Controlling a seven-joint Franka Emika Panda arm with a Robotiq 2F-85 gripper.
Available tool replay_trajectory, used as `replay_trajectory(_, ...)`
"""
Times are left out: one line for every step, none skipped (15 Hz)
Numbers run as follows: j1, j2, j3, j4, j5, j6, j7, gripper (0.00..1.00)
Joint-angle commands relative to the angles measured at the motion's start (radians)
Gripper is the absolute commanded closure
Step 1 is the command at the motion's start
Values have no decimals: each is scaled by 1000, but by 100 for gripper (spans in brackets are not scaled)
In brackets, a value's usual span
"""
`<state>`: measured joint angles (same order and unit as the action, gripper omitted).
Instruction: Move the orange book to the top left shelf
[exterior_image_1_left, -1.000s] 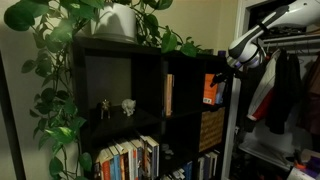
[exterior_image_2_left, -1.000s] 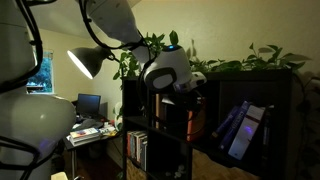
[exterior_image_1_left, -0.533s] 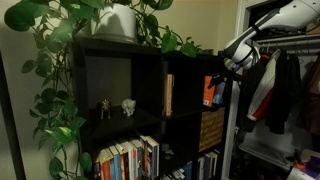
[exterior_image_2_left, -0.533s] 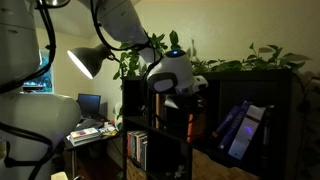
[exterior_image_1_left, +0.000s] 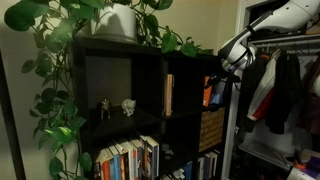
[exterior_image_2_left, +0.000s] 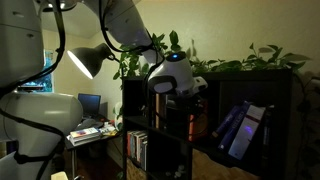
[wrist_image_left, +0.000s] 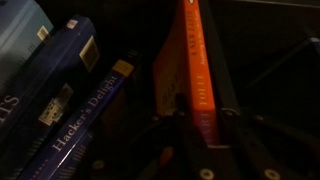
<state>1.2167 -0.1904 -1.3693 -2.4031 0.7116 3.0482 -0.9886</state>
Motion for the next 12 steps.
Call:
replay_trajectory(124, -69, -106, 14, 11, 67, -60, 92)
replay_trajectory(147, -77, -130, 15, 6, 75, -60, 92)
replay_trajectory(84, -10, -82, 0, -1, 29, -15, 79)
replay_trajectory(104, -15, -101, 0, -1, 35, -18, 79)
replay_trajectory(114, -20, -110, 0, -1, 37, -20, 79)
replay_trajectory(117, -24, -114, 0, -1, 38, -21, 79)
replay_trajectory(117, -26, -115, 0, -1, 38, -23, 79)
replay_trajectory(118, -26, -116, 0, -1, 38, -24, 79)
replay_trajectory(118, -26, -116, 0, -1, 38, -25, 79)
replay_trajectory(118, -26, -116, 0, -1, 38, -25, 93)
replay_trajectory(128, -36, -125, -4, 0, 47, -30, 93)
replay_trajectory(139, -42, -135, -5, -1, 58, -36, 93)
